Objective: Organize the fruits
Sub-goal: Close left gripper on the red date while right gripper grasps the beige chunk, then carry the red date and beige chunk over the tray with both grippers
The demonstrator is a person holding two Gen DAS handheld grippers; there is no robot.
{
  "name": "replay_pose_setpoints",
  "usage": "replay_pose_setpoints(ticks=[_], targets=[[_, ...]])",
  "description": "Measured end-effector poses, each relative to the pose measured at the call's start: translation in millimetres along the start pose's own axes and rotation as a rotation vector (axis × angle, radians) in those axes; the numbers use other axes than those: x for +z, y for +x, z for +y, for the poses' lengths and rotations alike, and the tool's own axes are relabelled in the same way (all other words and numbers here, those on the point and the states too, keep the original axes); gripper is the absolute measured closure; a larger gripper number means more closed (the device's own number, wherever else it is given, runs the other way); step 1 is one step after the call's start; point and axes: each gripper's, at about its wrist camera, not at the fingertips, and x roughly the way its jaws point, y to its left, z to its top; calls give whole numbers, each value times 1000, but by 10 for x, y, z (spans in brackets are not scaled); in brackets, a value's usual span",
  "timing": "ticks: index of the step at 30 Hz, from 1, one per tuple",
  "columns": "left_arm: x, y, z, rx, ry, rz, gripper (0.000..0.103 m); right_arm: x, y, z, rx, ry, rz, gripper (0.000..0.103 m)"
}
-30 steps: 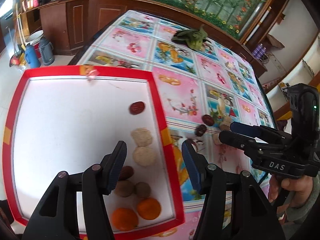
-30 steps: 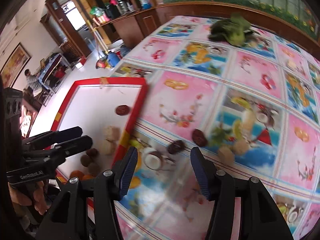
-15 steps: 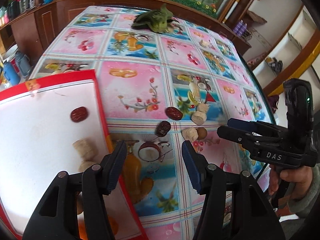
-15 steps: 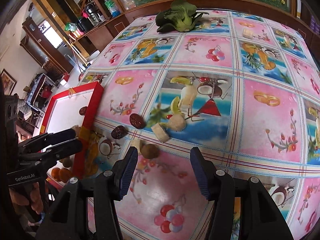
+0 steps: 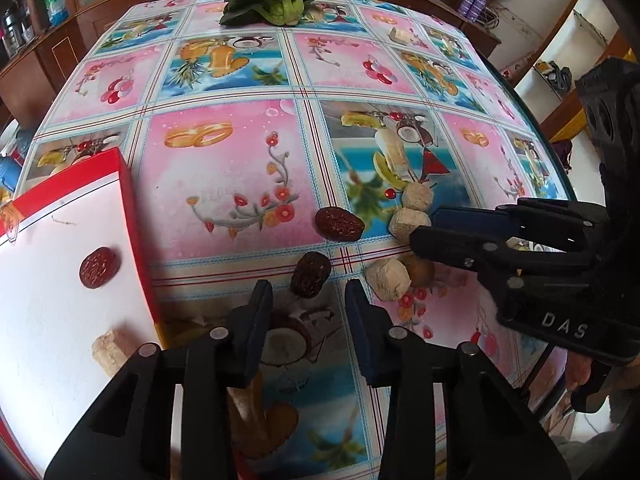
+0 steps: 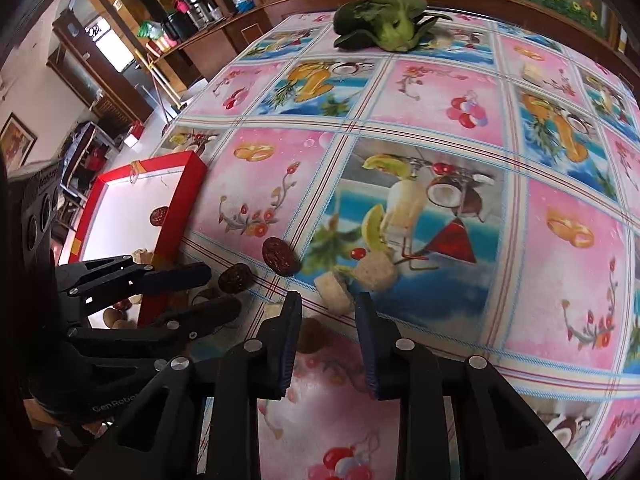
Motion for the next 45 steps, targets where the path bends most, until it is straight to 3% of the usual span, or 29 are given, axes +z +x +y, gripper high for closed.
replay_pose_setpoints(ticks=[3,7,8,13,22,45], targets=[[28,54,-10,1,3,13,76,36,104,30,-21,-23,20,78],[53,83,-48,-6,15,13,78,45,186,49,-39,-44,35,87],[64,93,-63,-5,18,14,88,40,193,51,-40,-45,35,87],[41,93,-127,-6,41,15,88,19,158,38,-34,-37,23,88],[-99,-227,-42,-50,-23,-42,88,5,-86,94,27,-7,-29,88],[-463,-787,473,-7,-182,-150,88,92,-214,845,124,-138,-77,88]])
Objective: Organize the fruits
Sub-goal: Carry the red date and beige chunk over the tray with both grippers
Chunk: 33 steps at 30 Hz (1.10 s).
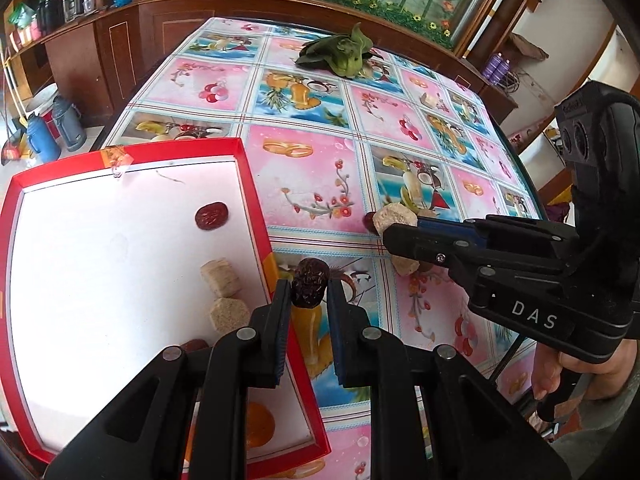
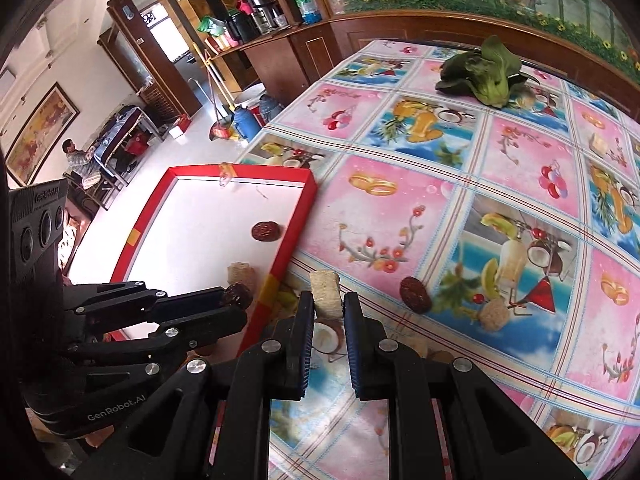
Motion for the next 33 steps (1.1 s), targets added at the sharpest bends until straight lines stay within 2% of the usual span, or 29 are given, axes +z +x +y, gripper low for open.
replay_pose_setpoints(ticks=[10,33], targets=[[-78,-136,96,-15,-26,-31,88,-2,-17,178,15,-37,-1,88],[-144,-267,279,-30,-67,-62,88,0,-57,294,9,-47,-13,88]])
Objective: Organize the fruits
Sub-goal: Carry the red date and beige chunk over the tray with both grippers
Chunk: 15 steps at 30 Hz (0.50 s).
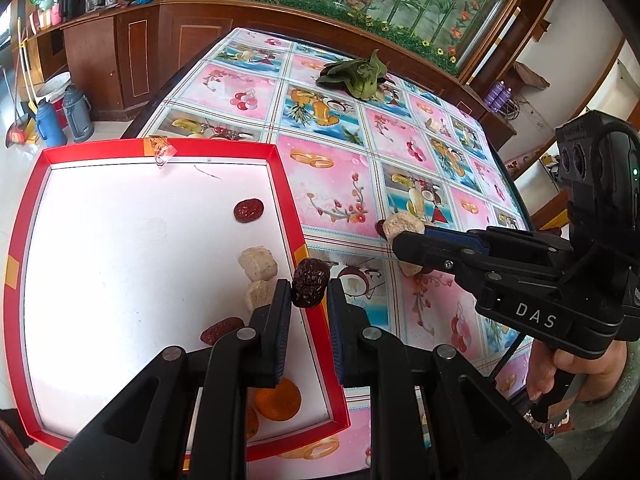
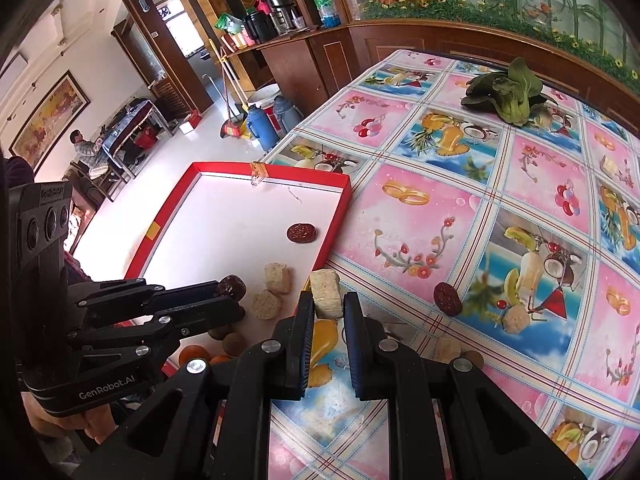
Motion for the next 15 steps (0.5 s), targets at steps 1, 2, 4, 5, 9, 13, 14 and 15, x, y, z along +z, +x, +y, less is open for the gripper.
replay_pose_setpoints(ticks=[1,2,4,5,9,13,14,15], targets=[[-6,-5,0,0,1,0,88,-4,-5,-3,1,2,0,88],[-12,-9,3,-1,2,1,88,-9,-5,-2,2,4,2,88],[-27,-25,11,1,2,0,87,-22,-9,7,3,5,3,88],[-29,-33,16,2,0,0,88,-24,-4,13,4,4,4,88],[-45,-87,82,11,-15,-10,88,-25,31,81,15,-10,11,88],[-57,-141,211,29,-44,-18,87,-7,99,183,30,-33,22,88],[-61,-152,243,33,-50,-21,87,0,113,204,32,-37,24,88],[-63,-161,268,36,-57,-24,87,12,134,236,35,-43,26,88]])
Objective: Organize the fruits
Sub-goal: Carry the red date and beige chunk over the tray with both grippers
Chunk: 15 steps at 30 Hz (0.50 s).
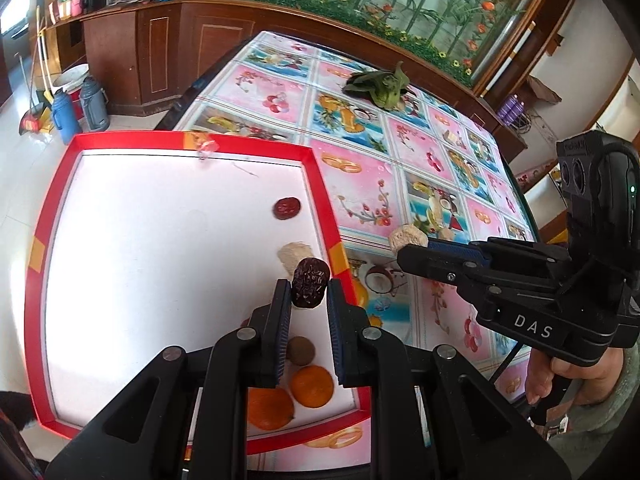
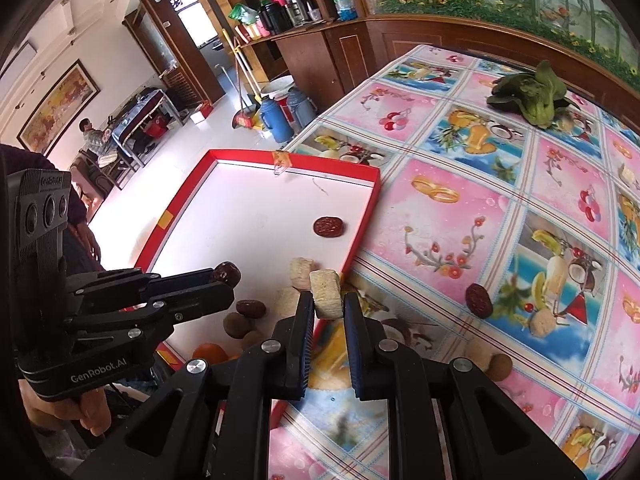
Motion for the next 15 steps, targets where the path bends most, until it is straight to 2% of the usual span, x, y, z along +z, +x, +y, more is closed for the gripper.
replay_pose_setpoints(ticks=[15], targets=[[-22,-40,402,41,-71,-4,87,171,288,317,39,-72,34,88]])
